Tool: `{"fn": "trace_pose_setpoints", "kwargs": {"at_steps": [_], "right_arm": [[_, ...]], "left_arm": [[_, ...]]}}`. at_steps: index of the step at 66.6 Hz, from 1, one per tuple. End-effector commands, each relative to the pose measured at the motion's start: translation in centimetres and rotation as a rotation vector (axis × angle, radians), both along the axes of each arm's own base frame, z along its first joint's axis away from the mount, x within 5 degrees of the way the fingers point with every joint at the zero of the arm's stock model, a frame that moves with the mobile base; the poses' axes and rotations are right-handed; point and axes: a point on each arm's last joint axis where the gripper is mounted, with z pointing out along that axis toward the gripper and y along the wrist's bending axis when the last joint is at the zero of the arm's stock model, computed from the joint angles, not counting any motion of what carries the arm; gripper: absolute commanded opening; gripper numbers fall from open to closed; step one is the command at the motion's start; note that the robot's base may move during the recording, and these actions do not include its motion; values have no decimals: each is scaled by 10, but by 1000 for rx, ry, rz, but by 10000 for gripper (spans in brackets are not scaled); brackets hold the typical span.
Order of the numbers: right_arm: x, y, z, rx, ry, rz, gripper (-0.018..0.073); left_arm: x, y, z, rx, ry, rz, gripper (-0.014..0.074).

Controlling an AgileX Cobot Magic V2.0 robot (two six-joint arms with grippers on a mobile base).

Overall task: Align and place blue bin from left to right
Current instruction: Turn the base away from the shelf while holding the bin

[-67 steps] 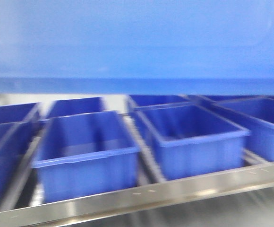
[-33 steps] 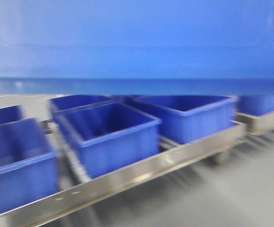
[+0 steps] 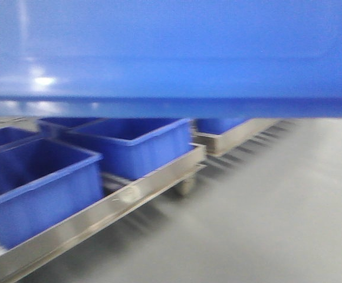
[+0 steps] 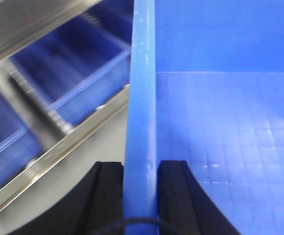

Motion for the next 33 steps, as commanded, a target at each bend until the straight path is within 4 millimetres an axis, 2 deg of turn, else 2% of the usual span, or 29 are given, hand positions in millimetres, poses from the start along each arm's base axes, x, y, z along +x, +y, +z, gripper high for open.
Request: {"fn": "trace_pose_setpoints", "kwargs": {"at_steps": [1,33], "right_arm": [[0,5,10,69,-80,58,-78],[0,5,10,69,-80,58,-78]], "left_arm": [[-1,-7,9,-45,-77,-69,-111],[-1,-7,9,-45,-77,-69,-111]]}}
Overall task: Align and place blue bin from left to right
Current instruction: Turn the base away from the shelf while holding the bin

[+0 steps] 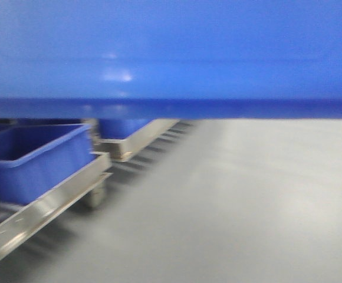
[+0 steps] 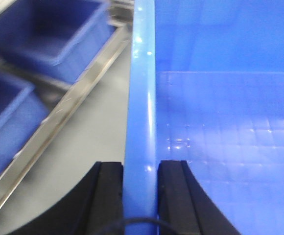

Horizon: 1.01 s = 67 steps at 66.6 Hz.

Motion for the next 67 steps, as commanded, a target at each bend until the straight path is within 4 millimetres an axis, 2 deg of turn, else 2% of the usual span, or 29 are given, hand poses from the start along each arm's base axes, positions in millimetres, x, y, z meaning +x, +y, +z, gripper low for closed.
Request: {"fn": "trace_pose_setpoints", "kwargs": {"at_steps": [1,67], "right_arm": [[0,5,10,69,-80,58,-78],[0,5,11,70,-81,59,-78]], "left_arm": [[-1,-7,9,-45,-77,-69,-111],[-1,-7,9,-45,-77,-69,-111]]}}
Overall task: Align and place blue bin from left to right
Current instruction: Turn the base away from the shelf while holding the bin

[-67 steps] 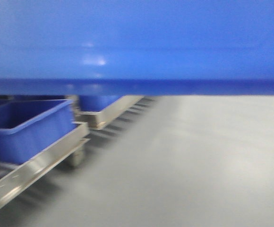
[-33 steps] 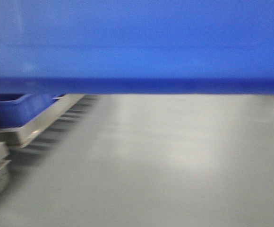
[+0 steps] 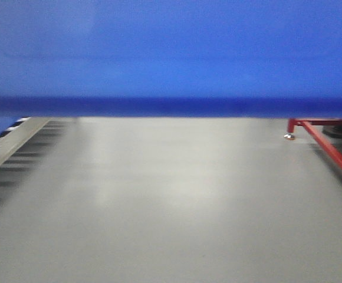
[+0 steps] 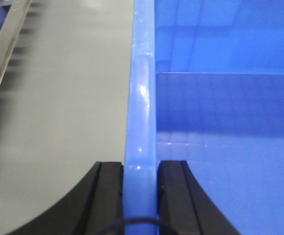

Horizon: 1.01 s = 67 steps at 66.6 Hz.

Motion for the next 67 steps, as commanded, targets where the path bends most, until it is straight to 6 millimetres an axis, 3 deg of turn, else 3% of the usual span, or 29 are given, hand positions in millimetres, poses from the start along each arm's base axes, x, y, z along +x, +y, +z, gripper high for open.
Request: {"fn": "trace_pose_setpoints", "kwargs": {"at_steps": [1,67], "right_arm": [[0,5,11,72,-83,61,-78],[0,6,11,79,-90,68,-78]], "left_arm": [[-1,-7,9,-45,-77,-68,-111],[-1,-6,9,-44,-78,-67,-111]]}}
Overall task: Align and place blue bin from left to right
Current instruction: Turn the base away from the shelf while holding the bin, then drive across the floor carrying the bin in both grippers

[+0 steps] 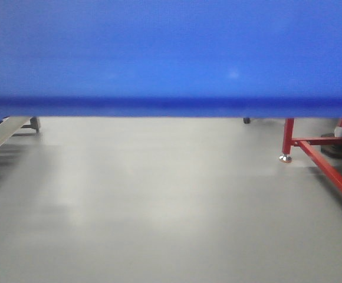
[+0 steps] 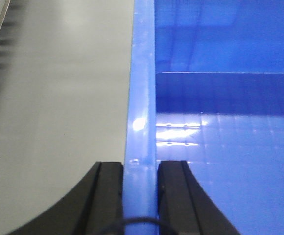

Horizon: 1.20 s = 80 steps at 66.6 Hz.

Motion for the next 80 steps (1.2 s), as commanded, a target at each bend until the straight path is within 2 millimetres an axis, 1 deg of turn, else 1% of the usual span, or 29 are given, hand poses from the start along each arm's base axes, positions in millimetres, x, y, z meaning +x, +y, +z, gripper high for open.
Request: {"fn": "trace_pose_setpoints", "kwargs": {"at_steps": [1,80], "right_arm": [[0,6,11,78,-89,67,-78],[0,7,12,83,-93,70,-78]], "left_arm": [[-1,-6,9,-44,-78,-67,-111],[0,-6,11,-38,-100,-71,-111]]}}
